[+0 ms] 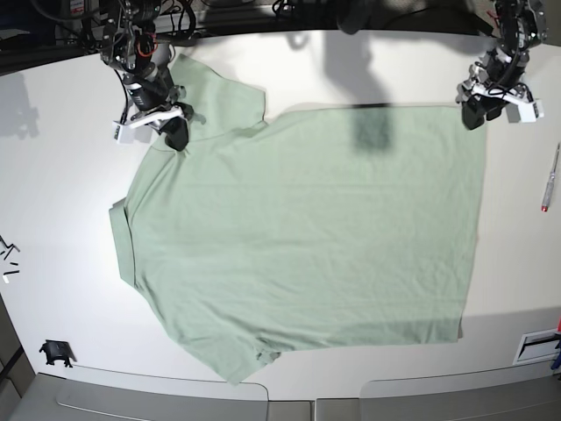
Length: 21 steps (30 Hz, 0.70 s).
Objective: Fold the T-shirt properly
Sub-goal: 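Move the left gripper to the hem corner and pinch it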
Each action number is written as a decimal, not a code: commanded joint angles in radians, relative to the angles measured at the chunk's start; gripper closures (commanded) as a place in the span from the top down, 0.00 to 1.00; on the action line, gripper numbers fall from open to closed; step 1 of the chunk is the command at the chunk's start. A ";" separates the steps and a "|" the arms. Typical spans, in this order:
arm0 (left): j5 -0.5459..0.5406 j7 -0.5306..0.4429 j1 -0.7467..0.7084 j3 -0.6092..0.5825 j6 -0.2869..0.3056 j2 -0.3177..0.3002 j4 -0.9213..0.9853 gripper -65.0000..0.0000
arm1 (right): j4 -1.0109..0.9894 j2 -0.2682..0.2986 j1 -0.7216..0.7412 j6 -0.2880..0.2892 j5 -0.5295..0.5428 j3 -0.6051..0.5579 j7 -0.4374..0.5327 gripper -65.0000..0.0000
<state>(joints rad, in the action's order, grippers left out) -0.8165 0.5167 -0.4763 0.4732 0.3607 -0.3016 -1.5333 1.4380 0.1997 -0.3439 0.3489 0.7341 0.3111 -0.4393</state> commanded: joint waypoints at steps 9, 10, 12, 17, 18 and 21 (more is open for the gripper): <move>-0.032 -0.030 -0.002 0.003 0.041 0.026 -0.008 0.42 | 0.010 0.008 -0.001 0.003 0.003 0.003 -0.011 0.00; -0.018 -0.043 -0.002 0.003 0.041 0.026 -0.008 0.42 | 0.010 0.008 -0.001 0.003 0.003 0.003 -0.011 0.00; -0.011 -0.058 0.000 0.003 0.040 0.026 -0.008 0.42 | 0.010 0.008 -0.001 0.003 0.003 0.003 -0.011 0.00; 0.017 -0.061 0.031 0.003 0.040 0.027 -0.008 0.34 | 0.010 0.008 -0.001 0.003 0.003 0.003 -0.011 0.00; 0.031 -0.061 0.037 0.003 0.038 0.027 -0.008 0.31 | 0.010 0.008 -0.001 0.003 0.003 0.003 -0.011 0.00; 0.042 -0.061 0.050 0.003 0.019 0.027 -0.008 0.17 | 0.010 0.008 -0.001 0.003 0.003 0.003 -0.011 0.00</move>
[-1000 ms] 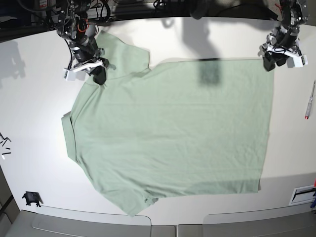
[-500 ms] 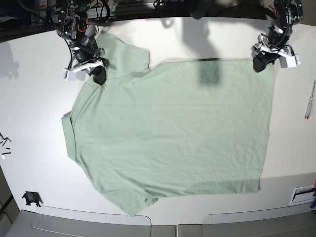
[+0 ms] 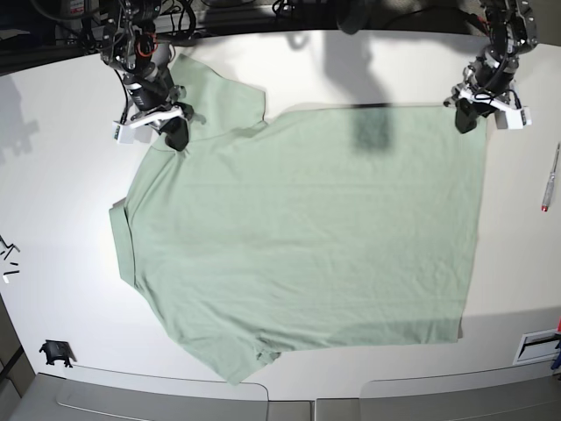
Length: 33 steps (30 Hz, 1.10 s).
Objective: Fold the T-shirt properly
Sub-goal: 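Move the left gripper to the hem corner and pinch it, then lift the shirt edge with both grippers and fold it over the body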
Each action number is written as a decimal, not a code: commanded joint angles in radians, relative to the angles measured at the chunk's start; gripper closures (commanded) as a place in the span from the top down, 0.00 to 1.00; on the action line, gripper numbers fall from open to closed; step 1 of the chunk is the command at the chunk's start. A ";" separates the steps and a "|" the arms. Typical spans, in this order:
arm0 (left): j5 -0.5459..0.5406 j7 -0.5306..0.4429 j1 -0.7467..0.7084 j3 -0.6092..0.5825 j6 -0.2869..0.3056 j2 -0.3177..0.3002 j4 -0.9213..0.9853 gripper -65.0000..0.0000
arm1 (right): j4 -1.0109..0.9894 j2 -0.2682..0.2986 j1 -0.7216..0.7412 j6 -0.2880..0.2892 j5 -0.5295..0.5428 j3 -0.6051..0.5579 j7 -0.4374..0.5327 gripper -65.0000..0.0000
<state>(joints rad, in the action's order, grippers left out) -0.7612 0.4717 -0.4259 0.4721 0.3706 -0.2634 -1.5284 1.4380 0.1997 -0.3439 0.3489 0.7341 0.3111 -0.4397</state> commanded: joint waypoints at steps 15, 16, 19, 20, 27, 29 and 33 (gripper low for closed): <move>0.003 -0.009 -0.082 0.007 0.012 -0.017 -0.141 0.00 | 0.039 0.034 -0.069 0.046 0.056 0.101 -0.056 0.00; 0.013 -0.009 -0.103 0.007 0.012 -0.017 -0.174 0.00 | 0.051 0.039 -0.085 0.048 0.063 0.111 -0.058 0.00; 0.059 -0.009 -0.161 0.007 0.011 -0.017 -0.277 0.00 | 0.097 0.049 -0.136 0.055 0.063 0.133 -0.058 0.00; 0.066 -0.008 -0.182 0.007 0.011 -0.017 -0.309 0.00 | 0.114 0.050 -0.154 0.056 0.063 0.138 -0.058 0.00; 0.066 0.007 -0.323 0.007 0.011 -0.014 -0.442 0.00 | 0.267 0.050 -0.303 0.056 0.063 0.148 -0.060 0.00; 0.065 0.007 -0.357 0.007 0.011 -0.014 -0.448 0.00 | 0.312 0.050 -0.345 0.056 0.063 0.148 -0.061 0.00; 0.064 0.007 -0.418 0.020 0.011 -0.014 -0.448 0.00 | 0.400 0.059 -0.439 0.056 0.063 0.148 -0.068 0.00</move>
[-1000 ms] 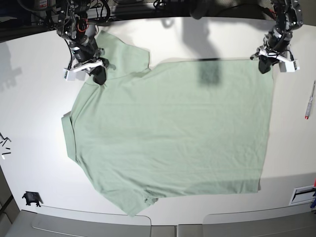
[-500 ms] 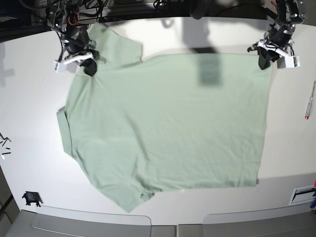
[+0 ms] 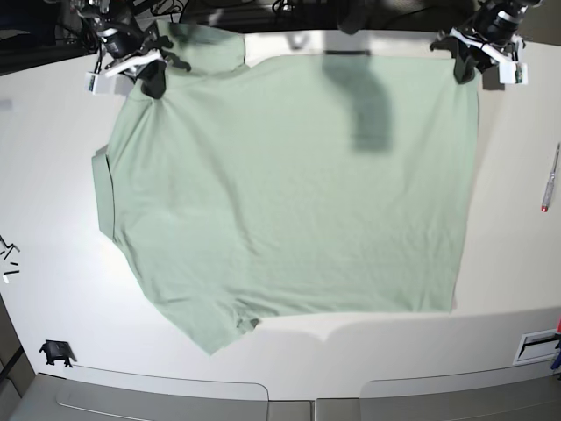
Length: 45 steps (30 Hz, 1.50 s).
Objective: Fold the T-shirt properly
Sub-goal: 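Lift the shirt edge with both grippers and fold it over the body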
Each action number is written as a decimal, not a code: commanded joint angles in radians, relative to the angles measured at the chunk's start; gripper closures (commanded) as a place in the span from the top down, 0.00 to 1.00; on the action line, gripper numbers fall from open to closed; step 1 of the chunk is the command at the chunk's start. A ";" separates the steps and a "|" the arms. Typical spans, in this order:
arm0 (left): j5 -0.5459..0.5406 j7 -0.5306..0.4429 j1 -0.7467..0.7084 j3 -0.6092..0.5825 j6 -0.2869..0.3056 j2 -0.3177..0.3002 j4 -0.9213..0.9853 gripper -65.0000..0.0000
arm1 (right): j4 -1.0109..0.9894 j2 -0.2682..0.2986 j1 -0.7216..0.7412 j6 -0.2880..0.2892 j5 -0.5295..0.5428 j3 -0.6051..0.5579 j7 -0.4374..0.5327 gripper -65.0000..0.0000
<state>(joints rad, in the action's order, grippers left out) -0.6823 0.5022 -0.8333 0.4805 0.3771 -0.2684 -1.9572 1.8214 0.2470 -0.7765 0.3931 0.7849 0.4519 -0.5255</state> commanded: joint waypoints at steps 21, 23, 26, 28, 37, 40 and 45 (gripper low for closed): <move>-0.255 0.017 0.033 0.171 0.126 -0.009 -0.019 0.00 | 0.185 0.052 0.003 0.011 -0.018 0.116 0.018 0.00; -0.188 0.003 0.083 0.143 0.125 -0.010 -0.019 0.00 | 0.179 0.051 0.067 0.010 -0.158 0.077 0.047 0.00; -0.067 -0.035 0.137 0.106 0.114 -0.013 -0.016 0.00 | 0.151 0.047 0.155 -0.007 -0.274 0.044 0.079 0.00; -0.023 -0.066 0.162 0.091 0.080 -0.016 -0.001 0.00 | 0.133 0.047 0.206 -0.007 -0.274 0.029 0.084 0.00; -0.024 -0.115 0.288 0.047 0.068 -0.016 0.236 0.00 | -0.023 0.047 0.326 -0.007 -0.279 0.010 0.086 0.00; -0.024 -0.123 0.332 0.047 0.068 -0.023 0.315 0.00 | -0.087 0.047 0.349 -0.007 -0.277 0.010 0.100 0.00; -0.024 -0.122 0.384 0.047 0.069 -0.048 0.377 0.00 | -0.190 0.048 0.389 -0.006 -0.277 -0.029 0.126 0.00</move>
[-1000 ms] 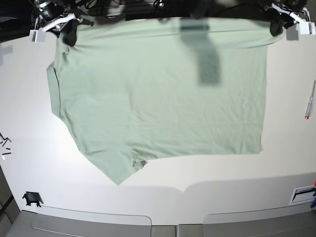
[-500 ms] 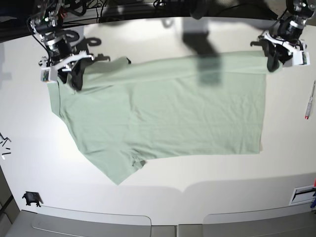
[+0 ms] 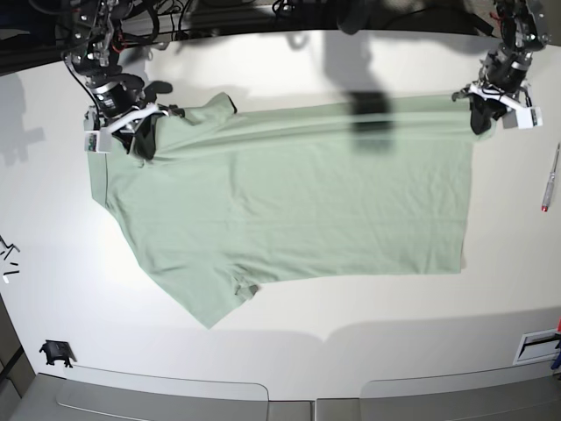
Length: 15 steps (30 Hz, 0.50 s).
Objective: Fold the T-shirt properly
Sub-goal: 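Lift the shirt edge with both grippers and fold it over the body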
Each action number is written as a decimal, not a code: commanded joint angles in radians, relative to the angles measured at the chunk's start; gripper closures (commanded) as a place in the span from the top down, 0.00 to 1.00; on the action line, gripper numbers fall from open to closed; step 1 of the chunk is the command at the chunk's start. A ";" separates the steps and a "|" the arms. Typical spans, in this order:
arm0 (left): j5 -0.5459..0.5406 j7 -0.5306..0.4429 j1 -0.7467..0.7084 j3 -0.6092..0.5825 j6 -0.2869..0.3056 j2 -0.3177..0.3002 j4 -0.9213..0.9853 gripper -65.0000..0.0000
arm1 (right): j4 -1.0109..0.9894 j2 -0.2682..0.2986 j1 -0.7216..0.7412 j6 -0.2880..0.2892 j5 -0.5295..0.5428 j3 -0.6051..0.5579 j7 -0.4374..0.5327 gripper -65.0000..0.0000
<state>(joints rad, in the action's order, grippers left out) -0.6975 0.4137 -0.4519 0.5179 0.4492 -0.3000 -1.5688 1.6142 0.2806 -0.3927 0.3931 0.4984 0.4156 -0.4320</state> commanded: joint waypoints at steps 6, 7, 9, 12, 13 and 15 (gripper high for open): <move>0.005 -0.037 0.026 0.010 -0.004 -0.019 -0.008 0.00 | -0.098 0.019 0.091 -0.005 -0.051 -0.082 0.051 0.00; 0.023 -0.048 0.026 0.010 -0.004 -0.019 -0.008 0.00 | -0.112 0.019 0.106 -0.005 -0.071 -0.095 0.054 0.00; 0.048 -0.054 0.025 0.010 -0.004 -0.019 -0.008 0.00 | -0.138 0.019 0.133 -0.006 -0.097 -0.113 0.055 0.00; 0.054 -0.048 0.025 0.010 -0.004 -0.019 -0.008 0.00 | -0.151 0.019 0.152 -0.006 -0.102 -0.117 0.054 0.00; 0.054 -0.048 0.025 0.010 -0.004 -0.019 -0.008 0.04 | -0.151 0.019 0.155 -0.006 -0.101 -0.117 0.054 0.00; 0.050 -0.048 0.025 0.010 -0.004 -0.026 -0.008 0.26 | -0.150 0.025 0.158 -0.006 -0.094 -0.116 0.052 0.14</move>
<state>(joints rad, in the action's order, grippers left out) -0.6308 0.3912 -0.4290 0.5182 0.4416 -0.3080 -1.5635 1.4479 0.2882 -0.2466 0.3893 0.3923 0.2916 -0.4072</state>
